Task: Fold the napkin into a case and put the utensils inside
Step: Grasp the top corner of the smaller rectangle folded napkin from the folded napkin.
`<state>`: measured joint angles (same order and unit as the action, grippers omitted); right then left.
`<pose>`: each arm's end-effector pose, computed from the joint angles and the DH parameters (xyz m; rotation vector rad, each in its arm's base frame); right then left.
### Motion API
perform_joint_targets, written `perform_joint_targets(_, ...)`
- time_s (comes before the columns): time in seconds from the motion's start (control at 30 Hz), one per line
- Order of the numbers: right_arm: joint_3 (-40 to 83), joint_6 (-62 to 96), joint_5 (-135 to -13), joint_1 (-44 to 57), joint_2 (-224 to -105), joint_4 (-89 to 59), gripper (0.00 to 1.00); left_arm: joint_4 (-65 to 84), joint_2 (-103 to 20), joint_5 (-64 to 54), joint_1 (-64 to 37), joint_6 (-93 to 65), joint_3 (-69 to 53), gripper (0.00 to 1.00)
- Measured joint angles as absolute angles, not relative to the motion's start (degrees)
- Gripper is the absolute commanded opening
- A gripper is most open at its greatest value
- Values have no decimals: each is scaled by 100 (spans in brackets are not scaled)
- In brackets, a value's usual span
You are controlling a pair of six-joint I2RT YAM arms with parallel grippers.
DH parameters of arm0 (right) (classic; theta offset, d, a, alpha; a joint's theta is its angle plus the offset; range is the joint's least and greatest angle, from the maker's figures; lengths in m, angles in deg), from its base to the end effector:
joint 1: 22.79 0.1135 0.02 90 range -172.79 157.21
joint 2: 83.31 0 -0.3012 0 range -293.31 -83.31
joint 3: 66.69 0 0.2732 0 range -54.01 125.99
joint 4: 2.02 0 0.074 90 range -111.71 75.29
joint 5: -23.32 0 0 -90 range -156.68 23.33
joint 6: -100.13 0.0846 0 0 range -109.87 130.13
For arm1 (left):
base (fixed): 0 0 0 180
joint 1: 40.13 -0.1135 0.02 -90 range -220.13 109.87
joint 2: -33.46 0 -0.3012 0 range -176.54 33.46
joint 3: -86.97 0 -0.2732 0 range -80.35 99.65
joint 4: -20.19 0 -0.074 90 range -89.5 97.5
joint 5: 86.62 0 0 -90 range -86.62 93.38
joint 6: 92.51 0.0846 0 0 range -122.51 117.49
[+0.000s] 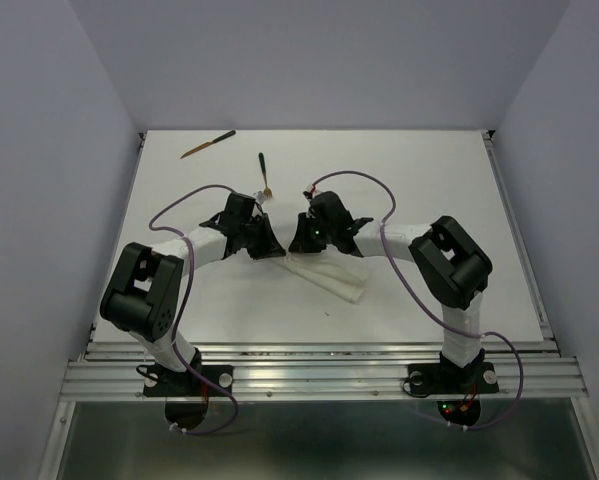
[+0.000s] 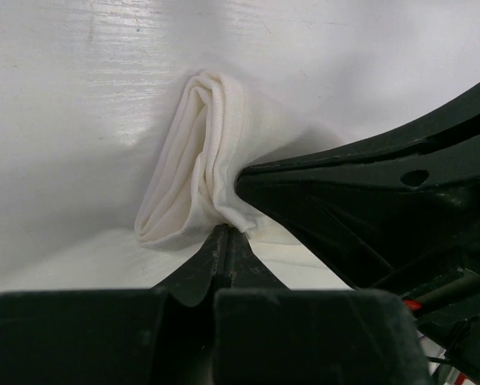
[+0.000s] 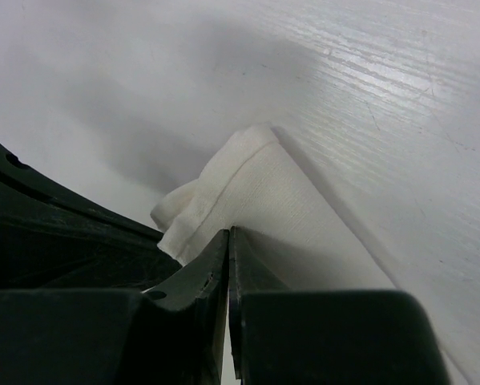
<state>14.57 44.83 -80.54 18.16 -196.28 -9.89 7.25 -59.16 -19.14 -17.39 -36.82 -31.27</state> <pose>0.3570 0.3366 0.1477 -0.2706 2.4129 0.9326 0.3362 -0.1760 0.1689 -0.0400 2.4618 -0.9288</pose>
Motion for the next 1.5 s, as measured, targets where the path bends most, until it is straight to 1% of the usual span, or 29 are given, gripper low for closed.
perform_joint_targets(0.67, 1464, 4396, -8039, 1853, -19820, -1024, 7, 764, -5916, -1917, -1739, -3677, -3127, 0)
perform_joint_targets(1.5, 1461, 4297, -7720, 1856, -19593, -1159, 8, 823, -5916, -2026, -1776, -3629, -3190, 0)
